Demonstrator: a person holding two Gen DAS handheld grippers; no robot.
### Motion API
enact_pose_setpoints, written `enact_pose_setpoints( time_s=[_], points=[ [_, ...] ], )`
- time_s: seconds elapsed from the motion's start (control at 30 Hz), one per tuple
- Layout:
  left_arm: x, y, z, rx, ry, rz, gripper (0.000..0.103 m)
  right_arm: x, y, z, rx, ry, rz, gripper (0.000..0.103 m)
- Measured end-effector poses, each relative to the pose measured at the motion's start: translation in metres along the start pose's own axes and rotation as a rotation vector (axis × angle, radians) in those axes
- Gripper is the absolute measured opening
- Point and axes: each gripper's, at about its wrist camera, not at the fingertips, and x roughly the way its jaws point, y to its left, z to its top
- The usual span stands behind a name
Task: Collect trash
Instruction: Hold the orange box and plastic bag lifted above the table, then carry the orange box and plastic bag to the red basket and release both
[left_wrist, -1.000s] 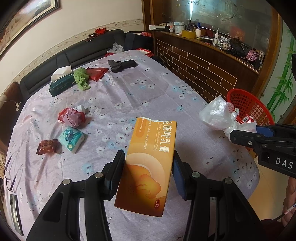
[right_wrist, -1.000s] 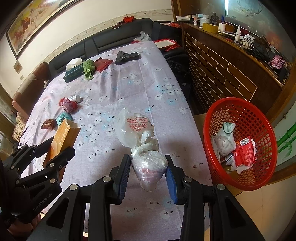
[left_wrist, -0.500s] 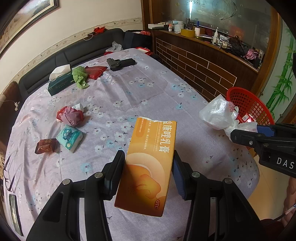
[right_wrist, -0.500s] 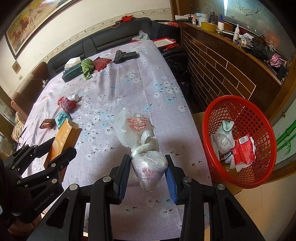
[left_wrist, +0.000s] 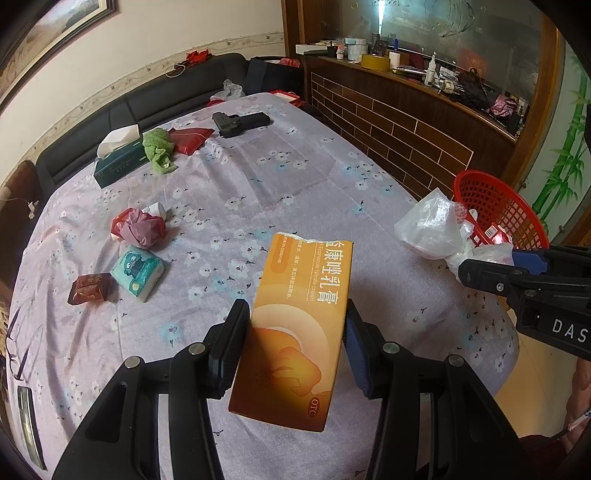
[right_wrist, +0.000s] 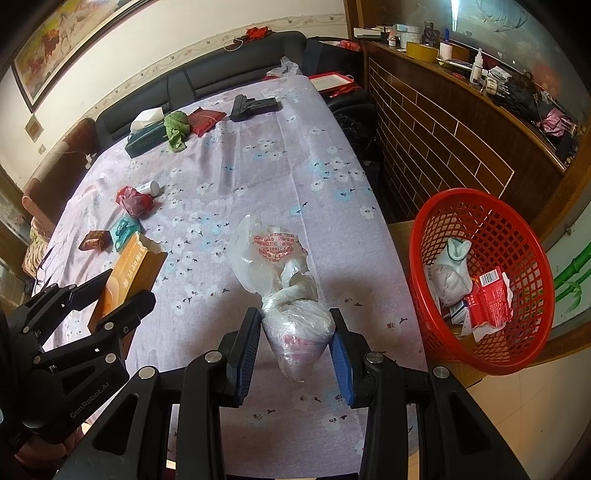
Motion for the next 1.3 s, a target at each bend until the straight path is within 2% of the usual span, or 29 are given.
enact_pose_setpoints(
  time_s=[0.33,0.57,0.77,0.97,1.07,1.3],
  points=[
    [0.003,-0.005,0.005,0.004,0.006,-0.021,0.048,-0.002,-0.005,0.002,0.009,-0.005,-0.006,0.04],
    [0.003,-0.025,0.02,0.049,-0.008,-0.067,0.048,-0.009,-0.032,0.004,0.077,-0.012,-0.024,0.04],
    [0.001,-0.059,0.039,0.135,-0.026,-0.144,0.049,-0.026,-0.08,0.006,0.206,-0.05,-0.073,0.04],
    [0.004,-0.105,0.067,0.206,-0.002,-0.286,0.049,-0.043,-0.136,0.003,0.352,-0.08,-0.126,0.04],
    [0.01,-0.129,0.079,0.222,0.026,-0.35,0.049,-0.053,-0.163,0.002,0.416,-0.102,-0.152,0.04],
    [0.031,-0.177,0.107,0.23,0.066,-0.43,0.049,-0.068,-0.209,0.003,0.505,-0.137,-0.181,0.04]
  ],
)
